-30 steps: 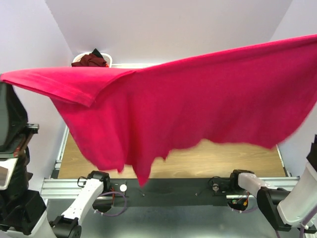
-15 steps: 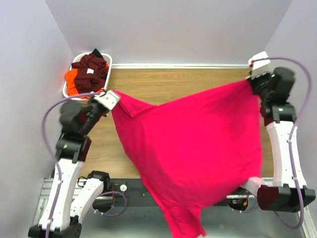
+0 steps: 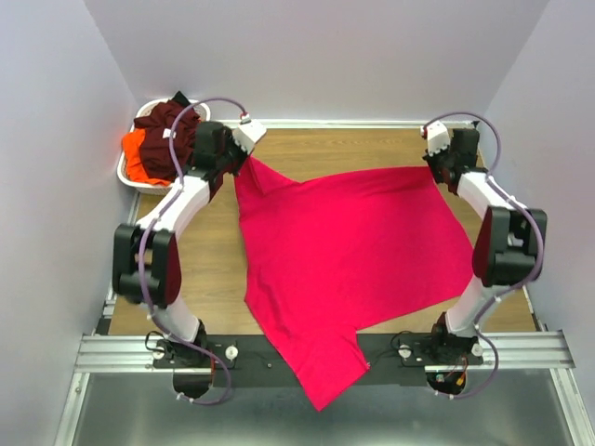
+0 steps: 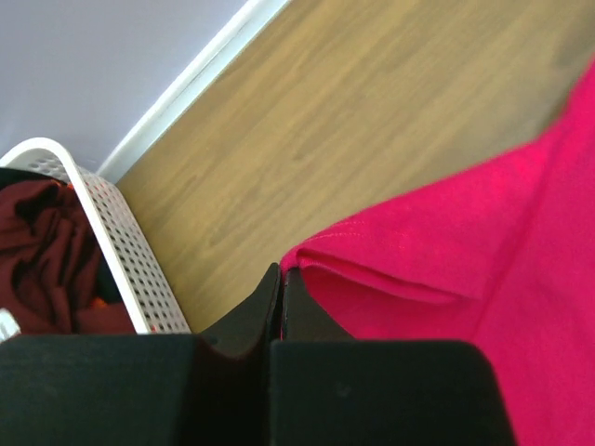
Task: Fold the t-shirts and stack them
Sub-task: Flatten the tshirt out
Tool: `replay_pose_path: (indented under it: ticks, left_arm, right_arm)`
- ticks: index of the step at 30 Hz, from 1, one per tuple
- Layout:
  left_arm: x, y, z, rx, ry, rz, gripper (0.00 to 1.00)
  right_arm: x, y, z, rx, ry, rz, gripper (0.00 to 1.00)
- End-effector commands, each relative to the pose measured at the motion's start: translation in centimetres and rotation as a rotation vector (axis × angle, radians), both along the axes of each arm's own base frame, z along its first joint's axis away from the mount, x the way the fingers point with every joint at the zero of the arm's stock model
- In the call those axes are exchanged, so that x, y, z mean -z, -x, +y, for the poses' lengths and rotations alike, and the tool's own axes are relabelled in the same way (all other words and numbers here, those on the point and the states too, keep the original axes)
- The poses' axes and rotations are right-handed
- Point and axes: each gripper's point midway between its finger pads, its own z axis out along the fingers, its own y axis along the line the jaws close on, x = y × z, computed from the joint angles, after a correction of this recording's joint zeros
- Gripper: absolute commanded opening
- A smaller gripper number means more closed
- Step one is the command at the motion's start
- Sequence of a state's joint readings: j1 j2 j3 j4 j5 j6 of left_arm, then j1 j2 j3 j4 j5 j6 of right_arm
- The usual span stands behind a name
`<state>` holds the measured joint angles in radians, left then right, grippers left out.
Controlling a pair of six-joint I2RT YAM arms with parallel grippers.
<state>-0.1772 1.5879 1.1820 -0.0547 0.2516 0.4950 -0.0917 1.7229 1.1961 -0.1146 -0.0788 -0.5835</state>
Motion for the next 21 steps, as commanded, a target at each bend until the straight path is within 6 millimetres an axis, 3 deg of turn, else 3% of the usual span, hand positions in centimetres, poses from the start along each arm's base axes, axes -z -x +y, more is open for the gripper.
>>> replay_pose_path:
  ticks: [1,2,3,4,5,6,7,8,9,10,11,12,13,14,15,16,17,18,19,21]
  left_arm:
    - [-0.6,-5.4,0.3,-0.11,0.013,-0.045,0.0]
    - [-0.1,-6.1,0.3,-0.119,0.008,-0.022,0.0]
    - [-1.4,-7.4,0.1,-0.131,0.025,-0.042,0.0]
    - [1.3,-8.2,0.0,-0.14,0.01,0.017,0.0]
    - [1.9,-8.8,0.0,-0.151,0.009,0.036,0.0]
    - [0.4,-10.2,-0.3,-0.161,0.027,0.013,0.0]
    - [0.9,-10.9,-0.4,-0.174,0.028,0.025,0.0]
    - [3.5,-11.4,-0.5,-0.183,0.017,0.082,0.0]
    - [3.8,-12.0,-0.6,-0.19,0.02,0.088,0.0]
    - [2.9,-13.1,-0.6,-0.213,0.038,0.068,0.0]
    - [4.9,-13.6,-0.7,-0.223,0.033,0.106,0.0]
    - [3.8,-14.7,-0.8,-0.229,0.045,0.08,0.0]
    - [4.0,-15.2,-0.9,-0.229,0.045,0.08,0.0]
    - [5.4,-15.6,-1.0,-0.23,0.037,0.106,0.0]
    - [5.4,-16.0,-0.9,-0.235,0.034,0.103,0.0]
    - [3.6,-16.8,-1.4,-0.226,0.069,0.078,0.28]
    - [3.3,-16.8,-1.5,-0.226,0.077,0.085,0.42]
    - [1.7,-16.9,-1.8,-0.214,0.094,0.064,0.48]
    - [0.0,-16.3,-2.2,-0.177,0.123,0.065,0.61]
    - [-1.0,-14.8,-2.6,-0.137,0.132,0.085,0.68]
  right_arm:
    - [-2.3,-5.9,-1.5,0.06,0.028,-0.129,0.01]
    - [-1.9,-6.6,-1.8,0.071,0.031,-0.126,0.01]
    - [-1.1,-7.2,-1.9,0.074,0.031,-0.114,0.01]
    - [-0.3,-8.3,-2.7,0.105,0.055,-0.107,0.01]
    - [0.3,-8.9,-2.8,0.109,0.057,-0.099,0.01]
    - [0.6,-9.4,-3.3,0.132,0.067,-0.098,0.01]
    - [1.0,-9.8,-3.5,0.143,0.073,-0.093,0.0]
    - [2.0,-10.6,-3.9,0.162,0.083,-0.085,0.01]
    - [2.3,-10.9,-4.1,0.175,0.084,-0.084,0.01]
    - [2.9,-11.2,-4.4,0.197,0.083,-0.077,0.02]
    - [2.6,-11.8,-4.6,0.212,0.083,-0.089,0.17]
    - [3.9,-11.8,-4.9,0.237,0.083,-0.068,0.31]
    - [4.0,-12.0,-5.1,0.248,0.081,-0.065,0.46]
    - [4.1,-12.0,-5.1,0.257,0.077,-0.059,0.69]
    - [4.2,-12.0,-5.0,0.265,0.063,-0.052,0.79]
    - [3.9,-11.9,-5.0,0.266,0.058,-0.043,0.85]
    - [3.5,-11.8,-4.9,0.268,0.055,-0.042,0.85]
    - [3.4,-11.4,-4.9,0.271,0.052,-0.023,0.86]
    - [1.8,-11.1,-4.8,0.269,0.049,-0.038,0.87]
    - [1.0,-9.9,-4.6,0.25,0.046,-0.014,0.92]
